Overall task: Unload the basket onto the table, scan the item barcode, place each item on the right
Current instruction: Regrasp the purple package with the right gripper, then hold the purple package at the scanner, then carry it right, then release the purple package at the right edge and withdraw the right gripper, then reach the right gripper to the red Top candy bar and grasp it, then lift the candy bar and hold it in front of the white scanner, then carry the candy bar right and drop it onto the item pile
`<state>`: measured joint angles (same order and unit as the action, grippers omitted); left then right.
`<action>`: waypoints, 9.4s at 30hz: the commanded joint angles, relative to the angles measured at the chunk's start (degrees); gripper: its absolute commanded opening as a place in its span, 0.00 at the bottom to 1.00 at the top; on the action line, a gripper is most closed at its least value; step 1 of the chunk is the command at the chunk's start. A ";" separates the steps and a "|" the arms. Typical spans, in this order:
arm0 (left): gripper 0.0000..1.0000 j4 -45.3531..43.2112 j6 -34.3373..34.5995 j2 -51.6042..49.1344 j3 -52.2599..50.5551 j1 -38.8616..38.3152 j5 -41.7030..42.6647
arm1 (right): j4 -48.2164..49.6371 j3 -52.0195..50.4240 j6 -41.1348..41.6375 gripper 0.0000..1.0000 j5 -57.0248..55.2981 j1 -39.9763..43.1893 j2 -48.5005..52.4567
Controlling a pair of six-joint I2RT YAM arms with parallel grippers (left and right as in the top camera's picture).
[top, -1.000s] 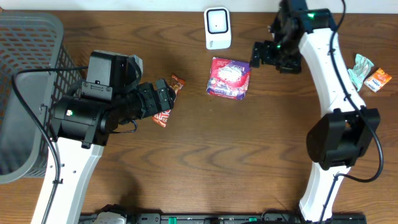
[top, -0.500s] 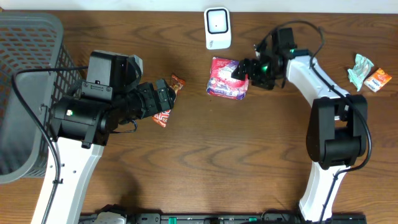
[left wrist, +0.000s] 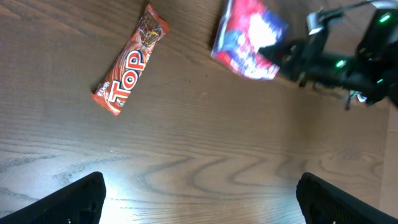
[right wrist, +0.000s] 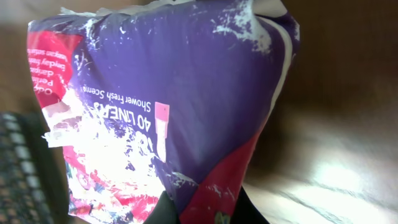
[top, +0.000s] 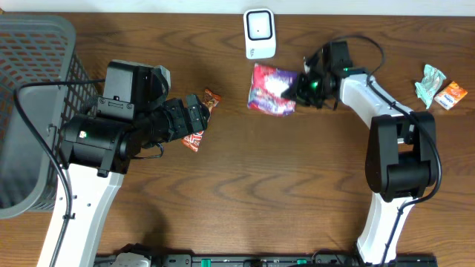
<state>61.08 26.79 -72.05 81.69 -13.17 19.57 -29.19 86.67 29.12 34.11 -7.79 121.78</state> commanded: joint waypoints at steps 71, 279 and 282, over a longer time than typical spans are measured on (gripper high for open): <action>0.98 -0.02 -0.35 -0.17 0.66 0.24 0.31 | -24.41 11.82 -19.82 0.99 5.01 12.57 -8.20; 0.98 -0.02 -0.33 -0.17 0.66 0.24 0.31 | -52.26 33.18 -12.74 0.99 -32.63 25.44 -29.20; 0.98 -0.02 -0.35 -0.17 0.66 0.24 0.31 | -55.25 31.30 -14.69 0.99 -32.20 22.12 -33.99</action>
<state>61.10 26.79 -72.05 81.69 -13.17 19.59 -83.11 119.52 17.06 -1.13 17.47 91.55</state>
